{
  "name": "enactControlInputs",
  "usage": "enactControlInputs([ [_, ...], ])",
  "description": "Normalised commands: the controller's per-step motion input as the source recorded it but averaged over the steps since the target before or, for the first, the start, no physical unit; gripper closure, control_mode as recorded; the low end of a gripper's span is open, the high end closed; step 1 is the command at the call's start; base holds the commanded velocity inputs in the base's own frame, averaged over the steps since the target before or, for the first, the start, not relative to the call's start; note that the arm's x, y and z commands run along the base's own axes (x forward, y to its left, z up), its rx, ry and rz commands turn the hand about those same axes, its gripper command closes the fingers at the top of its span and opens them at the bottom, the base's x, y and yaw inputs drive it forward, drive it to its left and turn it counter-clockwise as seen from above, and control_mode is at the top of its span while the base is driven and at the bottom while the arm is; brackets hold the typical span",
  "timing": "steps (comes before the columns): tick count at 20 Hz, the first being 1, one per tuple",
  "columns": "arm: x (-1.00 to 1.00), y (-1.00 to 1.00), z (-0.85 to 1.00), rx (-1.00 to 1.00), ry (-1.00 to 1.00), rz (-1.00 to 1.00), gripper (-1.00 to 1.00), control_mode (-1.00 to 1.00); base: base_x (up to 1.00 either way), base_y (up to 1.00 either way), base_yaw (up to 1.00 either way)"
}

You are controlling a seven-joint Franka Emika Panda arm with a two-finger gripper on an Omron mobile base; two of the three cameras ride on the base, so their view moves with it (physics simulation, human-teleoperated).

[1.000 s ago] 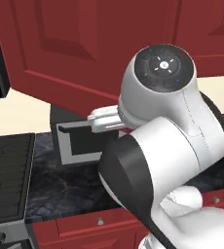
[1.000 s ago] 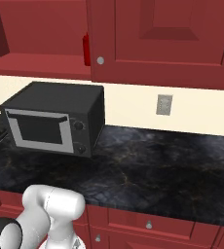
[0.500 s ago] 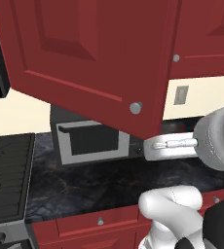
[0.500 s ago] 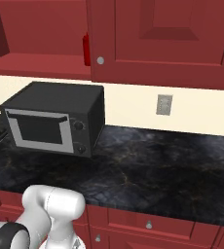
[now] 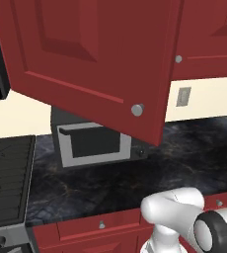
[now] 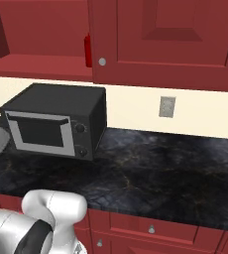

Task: Move the ketchup and shaker from the cabinet to the dining counter.

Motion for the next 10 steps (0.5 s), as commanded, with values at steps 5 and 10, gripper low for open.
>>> enactControlInputs([
  [5,0.44,-0.3,0.18,0.35,0.0,0.14,-1.0,-1.0,0.0,0.0,0.0],
  [10,0.75,0.03,0.0,0.3,0.01,0.16,-1.0,-1.0,0.0,0.0,0.0],
])
